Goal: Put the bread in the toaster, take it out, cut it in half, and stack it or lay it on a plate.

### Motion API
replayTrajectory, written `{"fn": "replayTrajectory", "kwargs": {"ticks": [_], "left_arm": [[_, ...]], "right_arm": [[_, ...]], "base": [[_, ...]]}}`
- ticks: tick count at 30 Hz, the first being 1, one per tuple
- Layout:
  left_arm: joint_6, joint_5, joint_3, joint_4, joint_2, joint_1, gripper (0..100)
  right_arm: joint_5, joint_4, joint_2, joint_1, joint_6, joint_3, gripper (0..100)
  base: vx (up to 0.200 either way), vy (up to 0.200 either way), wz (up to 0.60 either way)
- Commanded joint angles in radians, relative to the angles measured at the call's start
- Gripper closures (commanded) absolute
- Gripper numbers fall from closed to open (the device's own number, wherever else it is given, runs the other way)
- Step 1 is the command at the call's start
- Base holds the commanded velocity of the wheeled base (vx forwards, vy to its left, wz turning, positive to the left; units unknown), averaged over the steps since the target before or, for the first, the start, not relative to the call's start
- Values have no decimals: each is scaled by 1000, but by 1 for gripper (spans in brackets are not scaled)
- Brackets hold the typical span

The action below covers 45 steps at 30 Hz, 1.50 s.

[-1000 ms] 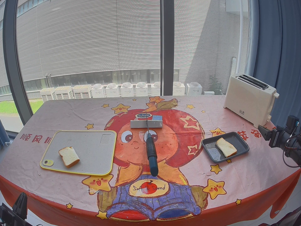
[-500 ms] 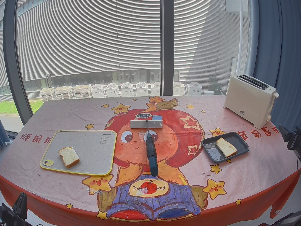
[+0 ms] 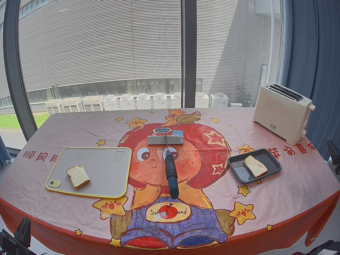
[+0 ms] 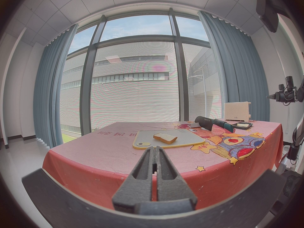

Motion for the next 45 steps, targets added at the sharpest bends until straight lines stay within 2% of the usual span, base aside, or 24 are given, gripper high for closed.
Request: {"fn": "replayTrajectory", "kwargs": {"ticks": [1, 4, 7, 13, 18, 22, 35, 45], "left_arm": [[-1, 0, 18, 0, -16, 0, 100], [-1, 0, 18, -2, -16, 0, 100], [1, 0, 18, 0, -16, 0, 100], [1, 0, 18, 0, -16, 0, 100], [-1, 0, 18, -2, -16, 0, 100], [1, 0, 18, -2, -16, 0, 100], [1, 0, 18, 0, -16, 0, 100], [-1, 0, 18, 0, -16, 0, 100]], "right_arm": [[21, -1, -68, -22, -2, -9, 0], [55, 1, -100, -37, -2, 0, 0], [67, 27, -148, -39, -4, 6, 0], [76, 235, -314, -22, -6, -11, 0], [145, 436, -458, -17, -55, -15, 0], [151, 548, -539, -13, -58, -22, 0], [162, 734, -709, 19, -59, 34, 0], [162, 771, -812, 21, -59, 130, 0]], "base": [[0, 0, 0], [0, 0, 0], [0, 0, 0], [0, 0, 0], [0, 0, 0], [0, 0, 0], [0, 0, 0], [0, 0, 0]]}}
